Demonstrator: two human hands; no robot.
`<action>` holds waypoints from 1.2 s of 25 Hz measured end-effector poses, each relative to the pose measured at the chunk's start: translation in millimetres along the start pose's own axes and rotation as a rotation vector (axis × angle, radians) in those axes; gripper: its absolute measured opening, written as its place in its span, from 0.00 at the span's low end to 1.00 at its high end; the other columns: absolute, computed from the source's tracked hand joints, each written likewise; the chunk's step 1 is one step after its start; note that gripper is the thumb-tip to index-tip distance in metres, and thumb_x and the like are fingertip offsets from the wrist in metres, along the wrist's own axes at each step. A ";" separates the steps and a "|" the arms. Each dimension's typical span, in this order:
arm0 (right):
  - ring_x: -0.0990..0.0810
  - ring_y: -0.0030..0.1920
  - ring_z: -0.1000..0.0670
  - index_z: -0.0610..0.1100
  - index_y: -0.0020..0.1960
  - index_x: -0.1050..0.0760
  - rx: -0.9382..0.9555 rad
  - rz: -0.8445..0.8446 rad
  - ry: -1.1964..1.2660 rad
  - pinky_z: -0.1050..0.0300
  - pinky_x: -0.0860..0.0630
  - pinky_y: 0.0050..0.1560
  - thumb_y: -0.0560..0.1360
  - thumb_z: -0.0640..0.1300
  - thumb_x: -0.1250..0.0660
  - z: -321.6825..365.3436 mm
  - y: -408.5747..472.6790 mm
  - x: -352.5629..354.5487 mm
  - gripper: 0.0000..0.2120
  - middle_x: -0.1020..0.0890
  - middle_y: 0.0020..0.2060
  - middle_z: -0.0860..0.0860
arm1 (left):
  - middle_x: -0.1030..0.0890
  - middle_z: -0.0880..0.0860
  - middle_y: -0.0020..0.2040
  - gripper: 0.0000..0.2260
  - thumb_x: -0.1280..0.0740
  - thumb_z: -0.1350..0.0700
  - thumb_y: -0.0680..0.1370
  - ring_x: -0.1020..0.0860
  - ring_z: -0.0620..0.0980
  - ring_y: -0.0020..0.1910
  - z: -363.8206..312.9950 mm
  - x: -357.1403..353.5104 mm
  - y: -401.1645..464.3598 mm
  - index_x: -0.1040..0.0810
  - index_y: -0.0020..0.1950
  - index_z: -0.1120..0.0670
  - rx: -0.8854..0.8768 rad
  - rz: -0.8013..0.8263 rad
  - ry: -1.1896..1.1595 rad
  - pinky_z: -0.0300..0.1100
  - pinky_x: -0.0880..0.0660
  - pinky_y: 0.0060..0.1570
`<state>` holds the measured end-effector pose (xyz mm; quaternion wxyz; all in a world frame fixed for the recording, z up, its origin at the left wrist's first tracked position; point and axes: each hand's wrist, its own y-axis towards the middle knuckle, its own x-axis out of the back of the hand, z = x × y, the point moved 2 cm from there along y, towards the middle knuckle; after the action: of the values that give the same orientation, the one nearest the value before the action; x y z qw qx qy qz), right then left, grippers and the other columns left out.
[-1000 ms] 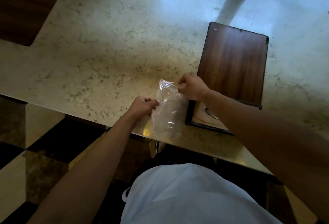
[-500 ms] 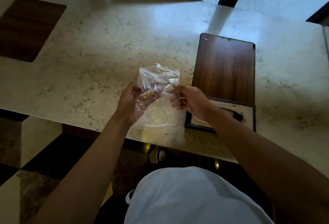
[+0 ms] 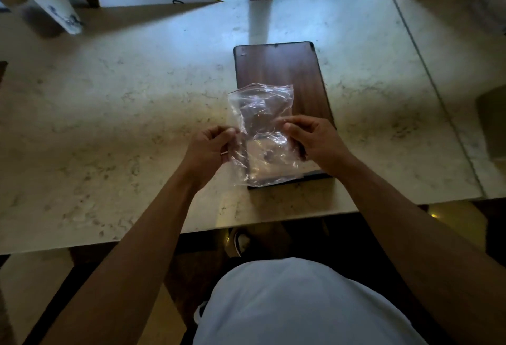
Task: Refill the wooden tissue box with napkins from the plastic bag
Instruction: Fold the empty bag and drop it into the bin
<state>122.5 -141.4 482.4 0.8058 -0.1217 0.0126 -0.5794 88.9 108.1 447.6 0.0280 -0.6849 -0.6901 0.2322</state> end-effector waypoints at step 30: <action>0.14 0.53 0.46 0.54 0.56 0.18 -0.231 -1.100 0.604 0.57 0.19 0.40 0.72 0.40 0.24 -191.1 -415.6 371.3 0.15 0.15 0.54 0.49 | 0.12 0.54 0.46 0.14 0.25 0.57 0.75 0.14 0.50 0.41 213.8 -577.9 -40.7 0.18 0.59 0.59 0.567 0.846 0.633 0.46 0.18 0.38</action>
<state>-173.2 -648.2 429.3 0.3330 -0.0278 0.2371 -0.9122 9.6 -504.1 433.3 0.3190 -0.9019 -0.2268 0.1828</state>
